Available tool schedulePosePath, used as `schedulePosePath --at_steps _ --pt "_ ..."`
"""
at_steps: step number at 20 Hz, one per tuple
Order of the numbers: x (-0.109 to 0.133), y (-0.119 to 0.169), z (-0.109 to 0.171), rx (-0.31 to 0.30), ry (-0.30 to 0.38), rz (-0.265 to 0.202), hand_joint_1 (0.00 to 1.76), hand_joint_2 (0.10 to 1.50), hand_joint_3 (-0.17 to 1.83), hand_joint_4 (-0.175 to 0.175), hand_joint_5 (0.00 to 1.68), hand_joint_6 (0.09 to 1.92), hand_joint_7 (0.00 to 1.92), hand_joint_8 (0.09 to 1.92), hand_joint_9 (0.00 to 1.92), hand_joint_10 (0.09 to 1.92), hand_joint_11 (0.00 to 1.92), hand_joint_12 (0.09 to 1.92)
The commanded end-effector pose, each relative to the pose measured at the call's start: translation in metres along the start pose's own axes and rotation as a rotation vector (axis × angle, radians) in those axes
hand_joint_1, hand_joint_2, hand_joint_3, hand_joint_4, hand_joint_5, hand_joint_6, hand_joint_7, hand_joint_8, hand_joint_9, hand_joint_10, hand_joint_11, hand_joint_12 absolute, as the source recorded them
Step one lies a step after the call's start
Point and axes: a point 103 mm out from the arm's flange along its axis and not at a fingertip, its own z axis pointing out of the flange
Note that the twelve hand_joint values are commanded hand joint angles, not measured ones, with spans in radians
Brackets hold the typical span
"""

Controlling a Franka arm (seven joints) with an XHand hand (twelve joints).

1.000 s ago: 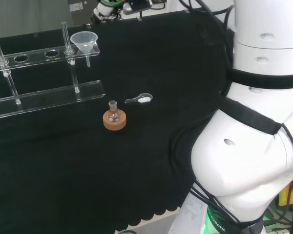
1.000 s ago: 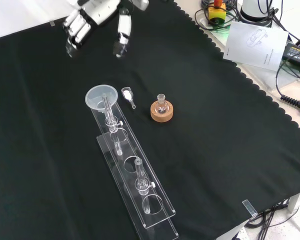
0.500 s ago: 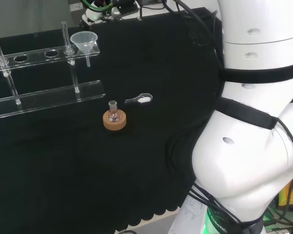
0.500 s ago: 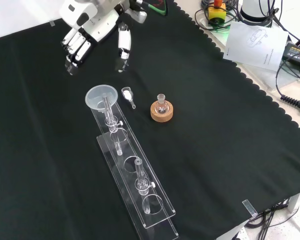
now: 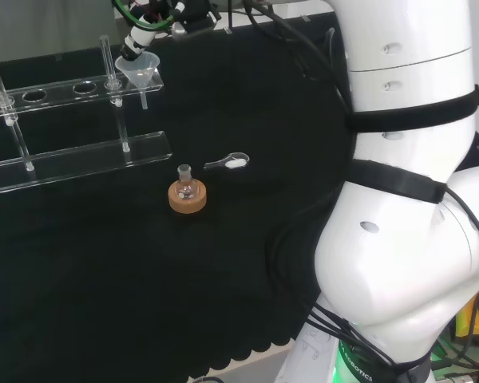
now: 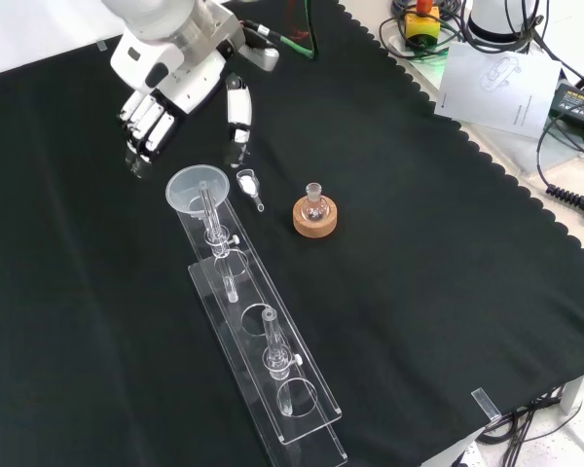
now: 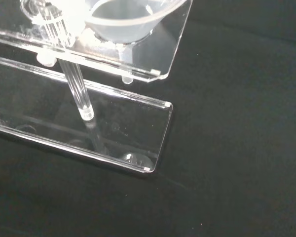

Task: Pick up the funnel from the transparent funnel stand.

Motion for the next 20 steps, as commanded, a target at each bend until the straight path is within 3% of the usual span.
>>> schedulePosePath --at_steps 1,12,20 --pt "0.002 0.010 0.009 0.014 0.002 -0.011 0.40 0.83 0.19 -0.026 0.08 0.09 0.00 0.52 0.08 0.79 0.05 1.53" --pt "0.004 0.022 0.021 0.039 0.012 -0.026 0.34 0.81 0.17 -0.033 0.06 0.09 0.00 0.42 0.05 0.81 0.07 1.54" --pt "0.008 0.030 0.032 0.043 -0.025 -0.033 0.35 0.80 0.16 -0.039 0.04 0.09 0.00 0.35 0.05 0.83 0.09 1.54"
